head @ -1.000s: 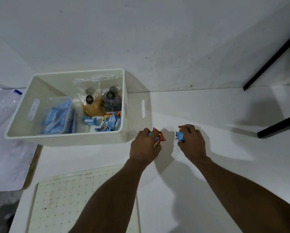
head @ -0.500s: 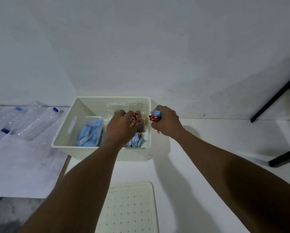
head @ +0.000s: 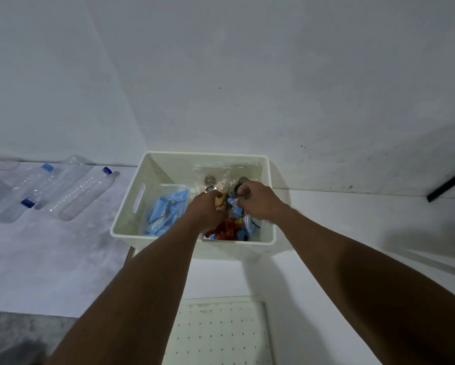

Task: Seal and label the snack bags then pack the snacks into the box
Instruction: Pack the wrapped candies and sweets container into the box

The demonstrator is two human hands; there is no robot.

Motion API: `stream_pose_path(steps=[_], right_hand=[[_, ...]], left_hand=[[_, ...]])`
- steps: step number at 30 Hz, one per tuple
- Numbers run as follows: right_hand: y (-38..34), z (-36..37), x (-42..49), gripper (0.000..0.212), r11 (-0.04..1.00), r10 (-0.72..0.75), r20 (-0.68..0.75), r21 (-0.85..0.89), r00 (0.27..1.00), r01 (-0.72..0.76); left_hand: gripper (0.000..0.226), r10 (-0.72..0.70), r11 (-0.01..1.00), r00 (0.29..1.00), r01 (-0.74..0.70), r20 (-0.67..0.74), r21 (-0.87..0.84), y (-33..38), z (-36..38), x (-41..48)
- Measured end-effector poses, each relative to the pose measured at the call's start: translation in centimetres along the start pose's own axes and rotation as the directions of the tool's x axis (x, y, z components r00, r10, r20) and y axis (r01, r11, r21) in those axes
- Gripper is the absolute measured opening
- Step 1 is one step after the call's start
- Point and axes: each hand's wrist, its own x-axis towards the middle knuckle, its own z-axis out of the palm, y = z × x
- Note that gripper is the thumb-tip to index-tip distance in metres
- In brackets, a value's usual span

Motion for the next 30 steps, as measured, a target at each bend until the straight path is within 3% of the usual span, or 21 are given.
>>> stream_pose_path(steps=[4, 10, 17, 24, 27, 30], right_hand=[[-0.1, -0.2, 0.1, 0.013, 1.0, 0.014, 0.018, -0.008, 1.0, -0.014], [-1.2, -0.4, -1.8, 0.006, 0.999, 0.022, 0.012, -0.032, 1.0, -0.022], [-2.0, 0.4, -6.9, 0.014, 1.0, 0.018, -0.1, -0.013, 0.995, -0.019], [-1.0, 4.9, -14.2, 0.013, 0.999, -0.032, -0.301, 0.002, 0.953, 0.034], [1.0, 7.6, -17.3, 0.011, 0.999, 0.036, -0.245, 0.025, 0.969, -0.03], [4.0, 10.5, -20.3, 0.009, 0.998, 0.07, -0.166, 0.015, 0.984, -0.068]], left_hand=[[0.07, -0.005, 1.0, 0.999, 0.005, 0.043, 0.005, -0.3, -0.1, 0.5], [0.064, 0.005, 1.0, 1.0, -0.005, 0.001, -0.021, 0.0, -1.3, -1.0], [0.042, 0.099, 0.995, 0.977, -0.102, -0.191, -0.009, 0.5, -1.8, -7.0], [0.024, 0.225, 0.974, 0.875, -0.191, -0.428, 0.122, -0.9, 0.8, -15.4], [0.026, 0.153, 0.988, 0.9, -0.124, -0.408, 0.097, -2.7, 3.1, -18.8], [0.032, 0.034, 0.996, 0.963, -0.011, -0.269, 0.086, -5.1, 6.2, -22.4]])
